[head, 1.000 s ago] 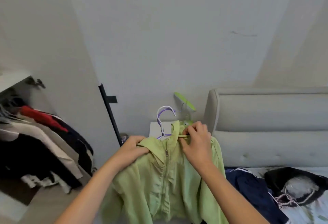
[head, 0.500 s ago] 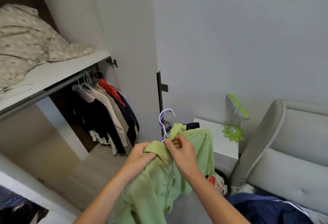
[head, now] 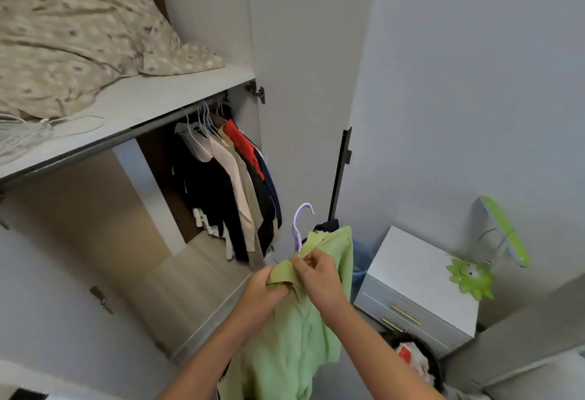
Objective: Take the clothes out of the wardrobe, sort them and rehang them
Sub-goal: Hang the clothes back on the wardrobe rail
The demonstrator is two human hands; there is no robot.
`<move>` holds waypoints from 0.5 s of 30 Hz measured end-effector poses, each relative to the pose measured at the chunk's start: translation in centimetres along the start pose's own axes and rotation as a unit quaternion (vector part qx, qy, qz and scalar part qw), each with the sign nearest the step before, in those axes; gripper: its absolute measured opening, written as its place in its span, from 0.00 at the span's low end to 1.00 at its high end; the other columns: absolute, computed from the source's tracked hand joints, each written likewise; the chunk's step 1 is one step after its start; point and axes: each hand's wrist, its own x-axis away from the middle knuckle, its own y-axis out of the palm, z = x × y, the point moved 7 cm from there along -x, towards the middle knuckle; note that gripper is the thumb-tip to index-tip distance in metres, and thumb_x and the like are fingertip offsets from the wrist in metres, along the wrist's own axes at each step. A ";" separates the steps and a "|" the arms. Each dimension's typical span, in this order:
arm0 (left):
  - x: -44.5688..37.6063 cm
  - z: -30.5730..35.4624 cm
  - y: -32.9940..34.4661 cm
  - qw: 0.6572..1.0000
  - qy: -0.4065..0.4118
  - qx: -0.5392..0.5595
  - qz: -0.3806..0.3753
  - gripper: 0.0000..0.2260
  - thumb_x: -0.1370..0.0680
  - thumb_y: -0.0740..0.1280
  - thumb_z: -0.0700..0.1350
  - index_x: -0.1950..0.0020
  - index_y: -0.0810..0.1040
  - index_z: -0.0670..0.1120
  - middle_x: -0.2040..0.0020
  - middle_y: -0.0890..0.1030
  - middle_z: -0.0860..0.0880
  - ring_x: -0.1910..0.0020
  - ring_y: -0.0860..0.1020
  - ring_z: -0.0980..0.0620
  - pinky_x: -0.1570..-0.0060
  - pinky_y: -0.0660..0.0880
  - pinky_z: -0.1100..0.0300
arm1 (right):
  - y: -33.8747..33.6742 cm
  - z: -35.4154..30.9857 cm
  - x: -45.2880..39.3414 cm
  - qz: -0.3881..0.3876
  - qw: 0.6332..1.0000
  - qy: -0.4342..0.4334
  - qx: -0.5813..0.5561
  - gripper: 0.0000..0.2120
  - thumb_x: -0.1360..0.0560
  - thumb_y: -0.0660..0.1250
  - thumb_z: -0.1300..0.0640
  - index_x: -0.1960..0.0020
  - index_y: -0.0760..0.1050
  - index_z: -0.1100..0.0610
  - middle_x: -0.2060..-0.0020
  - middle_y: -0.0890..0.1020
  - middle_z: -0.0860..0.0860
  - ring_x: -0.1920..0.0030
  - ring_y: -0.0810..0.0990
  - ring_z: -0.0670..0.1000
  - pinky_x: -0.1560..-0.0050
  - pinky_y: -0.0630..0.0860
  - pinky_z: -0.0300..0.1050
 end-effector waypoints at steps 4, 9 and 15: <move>-2.7 -0.1 -1.7 0.999 -0.027 0.044 0.007 0.16 0.30 0.73 0.46 0.43 0.83 0.43 0.50 0.87 0.43 0.54 0.84 0.52 0.56 0.80 0.61 | 2.2 -1.1 -3.4 -0.008 1.000 0.013 -0.023 0.16 0.19 0.68 0.55 0.62 0.67 0.56 0.69 0.68 0.50 0.65 0.67 0.50 0.62 0.67 0.48; -5.7 -0.9 -4.3 0.992 -0.051 0.109 0.042 0.24 0.33 0.79 0.53 0.46 0.80 0.38 0.54 0.85 0.43 0.55 0.83 0.47 0.52 0.77 0.53 | 4.1 -2.9 -7.5 -0.043 0.998 0.001 -0.044 0.12 0.17 0.63 0.58 0.58 0.67 0.56 0.69 0.67 0.48 0.69 0.64 0.46 0.68 0.65 0.38; -8.1 -0.1 -6.8 0.959 -0.044 0.221 0.172 0.15 0.31 0.77 0.53 0.59 0.81 0.42 0.62 0.83 0.45 0.59 0.82 0.48 0.59 0.76 0.60 | 6.5 -2.8 -12.9 -0.139 0.990 -0.016 -0.021 0.11 0.15 0.59 0.57 0.48 0.71 0.65 0.61 0.72 0.52 0.61 0.70 0.51 0.59 0.70 0.48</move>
